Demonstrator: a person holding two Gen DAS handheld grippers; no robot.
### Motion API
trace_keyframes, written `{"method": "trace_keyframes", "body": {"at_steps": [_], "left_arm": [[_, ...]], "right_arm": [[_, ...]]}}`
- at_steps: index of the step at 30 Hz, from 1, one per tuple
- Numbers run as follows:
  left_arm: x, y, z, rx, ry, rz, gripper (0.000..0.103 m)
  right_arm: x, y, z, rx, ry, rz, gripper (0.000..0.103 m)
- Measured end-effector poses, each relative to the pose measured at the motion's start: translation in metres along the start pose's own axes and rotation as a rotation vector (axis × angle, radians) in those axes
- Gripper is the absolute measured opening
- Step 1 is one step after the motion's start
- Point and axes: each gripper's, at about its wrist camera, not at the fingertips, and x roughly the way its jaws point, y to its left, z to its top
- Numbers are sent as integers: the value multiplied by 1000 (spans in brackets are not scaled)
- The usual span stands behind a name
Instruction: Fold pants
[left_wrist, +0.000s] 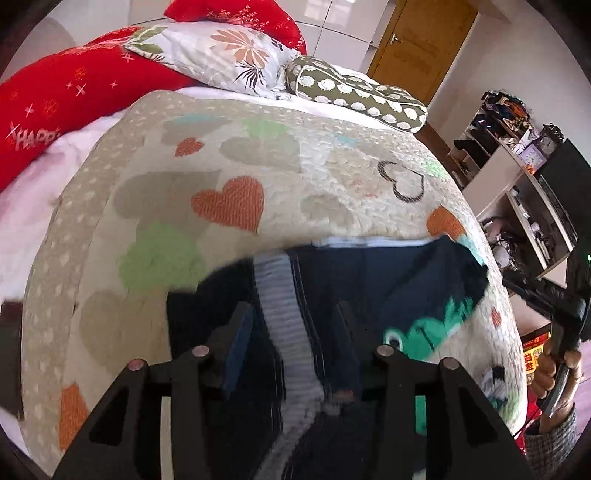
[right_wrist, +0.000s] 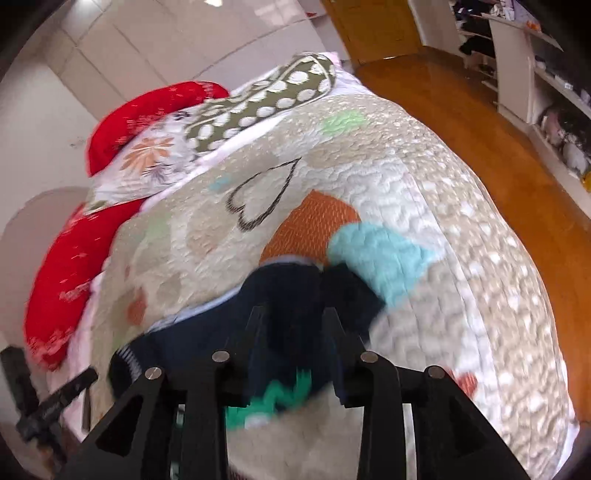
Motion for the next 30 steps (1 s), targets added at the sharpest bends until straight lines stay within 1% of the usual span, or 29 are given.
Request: {"method": "trace_keyframes", "body": {"at_steps": [2,3,4,5,6,8,9,11,12,14,15,17,19,20,23,25,26,28,30], "left_arm": [[-7,-7,-14,19,6,-53,46],[-11,-16,-24,38,7,-92,48],[-14,-25,-34,62,10,-127,53],[-14,-36,-43,87,12,-157,56],[-13,-51,-55,125,19,-197,56],[-11,-70,-71,170,36,-243,56],[-10,-82,-83,194,45,-272,56],[-9,-94,-99,219,52,-299,56],[-9,-97,-105,224,54,-304,56],[-8,-97,-117,222,59,-303,56],[-8,-93,-120,209,60,-295,56],[-8,-82,-123,172,49,-276,56],[-9,-67,-120,132,32,-246,56],[-10,-56,-119,99,25,-219,56],[-15,-32,-118,26,18,-192,56],[-20,-18,-116,-2,-1,-158,56],[-22,-12,-115,-15,-11,-148,56],[-26,1,-113,-54,-27,-153,56],[-30,11,-112,-82,-37,-167,56]], "right_arm": [[-21,-12,-23,-7,21,62,34],[-26,-15,-31,-12,23,75,34],[-38,-21,-47,-29,23,91,34],[-49,-25,-63,-58,27,86,38],[-55,-26,-74,-77,27,75,41],[-71,-26,-102,-149,19,49,42],[-81,-22,-119,-219,8,24,42],[-95,-12,-141,-341,-12,-27,43],[-103,1,-157,-456,-35,-69,43],[-111,16,-178,-611,-61,-119,45],[-111,28,-193,-734,-69,-154,45],[-107,37,-206,-857,-70,-177,45],[-95,38,-214,-939,-64,-197,45],[-89,37,-215,-952,-59,-206,45],[-62,29,-220,-1011,-51,-248,44],[-47,28,-225,-1044,-27,-268,24],[-44,28,-226,-1034,-7,-269,15],[-49,28,-214,-925,49,-221,13],[-66,26,-189,-740,151,-63,13]]}}
